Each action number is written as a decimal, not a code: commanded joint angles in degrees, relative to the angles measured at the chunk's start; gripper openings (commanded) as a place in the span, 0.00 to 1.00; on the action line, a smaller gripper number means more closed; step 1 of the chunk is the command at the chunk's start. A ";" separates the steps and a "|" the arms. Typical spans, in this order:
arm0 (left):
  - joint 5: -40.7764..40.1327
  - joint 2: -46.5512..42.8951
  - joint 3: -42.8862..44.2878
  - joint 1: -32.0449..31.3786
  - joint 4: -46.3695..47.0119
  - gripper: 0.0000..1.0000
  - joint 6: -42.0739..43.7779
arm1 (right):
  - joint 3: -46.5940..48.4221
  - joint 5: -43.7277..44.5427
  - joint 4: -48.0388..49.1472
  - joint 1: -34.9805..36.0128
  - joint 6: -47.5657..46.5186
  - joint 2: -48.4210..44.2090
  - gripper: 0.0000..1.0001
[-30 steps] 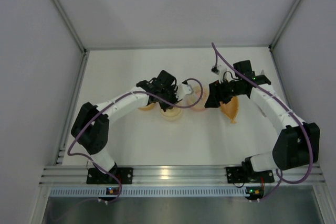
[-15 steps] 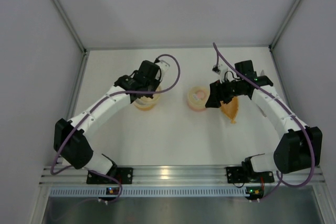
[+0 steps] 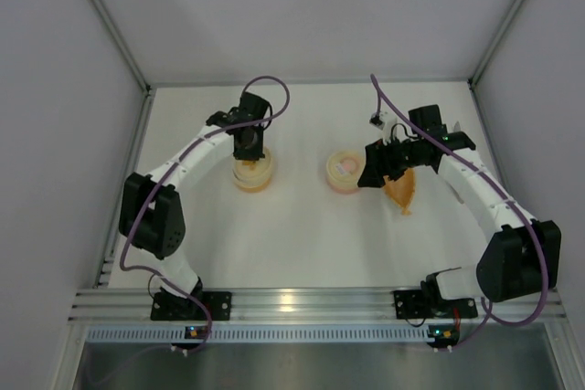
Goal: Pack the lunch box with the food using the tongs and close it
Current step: Close the box lid on the packing box.
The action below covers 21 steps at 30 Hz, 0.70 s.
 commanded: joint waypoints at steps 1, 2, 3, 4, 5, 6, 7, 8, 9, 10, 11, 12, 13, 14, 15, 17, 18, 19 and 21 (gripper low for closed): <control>3.84 2.10 1.95 2.63 -2.05 0.00 -7.99 | 1.26 -0.31 0.15 -0.85 -0.29 -1.44 0.68; 4.02 2.46 1.86 3.07 -1.87 0.00 -9.56 | 1.17 -0.31 0.24 -0.76 -0.29 -1.53 0.68; 3.85 2.64 1.60 3.17 -1.61 0.00 -9.84 | 1.08 -0.31 0.15 -0.76 -0.38 -1.53 0.68; 3.07 2.73 1.33 3.25 -1.17 0.00 -10.19 | 0.91 -0.31 0.24 -0.76 -0.38 -1.44 0.68; 2.10 2.55 0.98 3.34 -0.73 0.00 -10.80 | 0.82 -0.31 0.24 -0.76 -0.29 -1.53 0.68; 0.79 2.38 0.63 3.34 0.40 0.00 -10.98 | 0.47 -0.31 0.32 -0.85 -0.29 -1.44 0.67; 0.25 2.29 0.28 3.34 0.67 0.00 -11.33 | 0.38 -0.31 0.59 -0.76 -0.29 -1.36 0.67; 0.07 2.37 0.19 3.34 1.02 0.00 -11.68 | 0.20 -0.39 0.67 -0.76 -0.21 -1.27 0.67; -0.28 2.46 0.28 3.34 0.94 0.00 -12.12 | 0.03 -0.39 0.85 -0.85 -0.21 -1.18 0.67; -1.33 2.55 0.10 3.26 0.94 0.00 -12.39 | 0.03 -0.39 1.03 -0.76 -0.12 -0.92 0.67; -1.86 2.55 -0.07 3.25 1.11 0.00 -12.56 | 0.03 -0.39 1.11 -0.76 -0.03 -0.92 0.67; -2.39 2.55 -0.16 3.25 1.38 0.00 -12.57 | 0.03 -0.39 1.20 -0.76 0.06 -0.83 0.67; -2.83 2.64 -0.42 3.25 1.90 0.00 -12.48 | 0.03 -0.39 1.29 -0.76 0.14 -0.83 0.67; -2.83 2.81 -0.60 3.25 1.99 0.00 -12.48 | 0.03 -0.39 1.29 -0.76 0.15 -0.65 0.67; -2.66 3.08 -0.69 3.25 1.99 0.00 -12.57 | 0.03 -0.39 1.29 -0.76 0.15 -0.56 0.67; -2.22 3.25 -1.13 3.25 2.43 0.00 -12.83 | 0.11 -0.39 1.29 -0.76 0.15 -0.39 0.67; -2.39 3.34 -1.30 3.25 3.04 0.00 -12.83 | 0.11 -0.48 1.29 -0.85 0.15 -0.30 0.67; -2.48 3.52 -1.30 3.25 3.05 0.00 -12.83 | 0.11 -0.48 1.29 -0.76 0.15 -0.30 0.67; -2.83 4.04 -0.96 3.25 3.31 0.00 -12.57 | 0.11 -0.39 1.29 -0.76 0.15 -0.39 0.67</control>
